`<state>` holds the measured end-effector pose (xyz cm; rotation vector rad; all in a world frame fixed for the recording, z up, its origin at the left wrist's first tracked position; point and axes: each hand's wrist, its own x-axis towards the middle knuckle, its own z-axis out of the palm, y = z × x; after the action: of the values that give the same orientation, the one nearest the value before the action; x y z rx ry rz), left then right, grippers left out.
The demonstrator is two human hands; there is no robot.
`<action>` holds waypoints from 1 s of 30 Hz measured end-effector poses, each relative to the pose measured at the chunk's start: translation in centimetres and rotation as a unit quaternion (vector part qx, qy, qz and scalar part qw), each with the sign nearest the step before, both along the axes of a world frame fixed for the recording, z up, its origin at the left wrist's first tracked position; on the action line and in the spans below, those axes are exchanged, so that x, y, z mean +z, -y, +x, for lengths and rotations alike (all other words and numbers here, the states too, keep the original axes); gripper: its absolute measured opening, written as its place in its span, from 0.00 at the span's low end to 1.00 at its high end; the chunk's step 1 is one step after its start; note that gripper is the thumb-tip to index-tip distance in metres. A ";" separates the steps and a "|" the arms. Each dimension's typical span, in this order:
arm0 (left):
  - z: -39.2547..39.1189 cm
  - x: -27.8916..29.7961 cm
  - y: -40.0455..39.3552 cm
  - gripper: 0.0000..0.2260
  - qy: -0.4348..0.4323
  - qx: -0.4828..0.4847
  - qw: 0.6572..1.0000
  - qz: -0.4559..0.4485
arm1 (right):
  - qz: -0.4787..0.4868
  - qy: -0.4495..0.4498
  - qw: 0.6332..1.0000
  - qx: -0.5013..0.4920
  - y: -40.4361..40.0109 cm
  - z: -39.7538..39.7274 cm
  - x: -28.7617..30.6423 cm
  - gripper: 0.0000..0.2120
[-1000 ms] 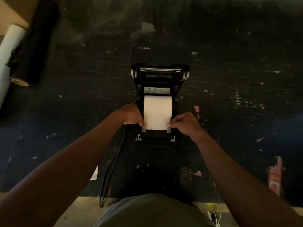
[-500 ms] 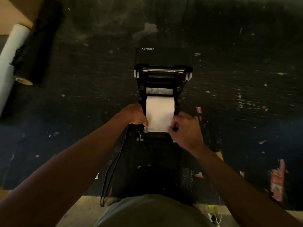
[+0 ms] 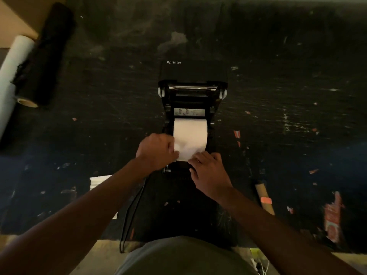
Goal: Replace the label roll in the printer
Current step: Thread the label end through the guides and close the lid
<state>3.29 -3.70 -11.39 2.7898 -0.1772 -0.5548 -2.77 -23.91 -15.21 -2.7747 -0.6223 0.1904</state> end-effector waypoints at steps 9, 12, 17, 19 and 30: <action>-4.8 -1.4 1.1 0.16 0.039 -0.122 0.990 -0.063 | 0.032 -0.009 0.999 0.009 0.6 0.6 -0.3 0.12; -3.9 -1.4 1.1 0.15 0.048 -0.121 0.990 -0.051 | 0.049 -0.031 0.998 0.013 0.7 1.3 0.0 0.17; -2.6 -1.4 0.9 0.13 0.045 -0.135 0.989 -0.050 | 0.002 -0.033 0.998 0.045 0.8 2.4 0.5 0.18; -2.3 -1.4 0.9 0.13 0.044 -0.138 0.988 -0.060 | 0.001 -0.026 0.998 0.048 0.9 2.8 0.8 0.18; -2.3 -2.0 -0.4 0.08 0.092 -0.218 0.967 -0.097 | 0.057 -0.040 0.993 0.098 1.2 2.8 1.0 0.11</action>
<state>0.98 -3.28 -13.42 2.6082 -0.8527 -0.3455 0.05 -25.14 -14.21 -2.5822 -0.8564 0.2967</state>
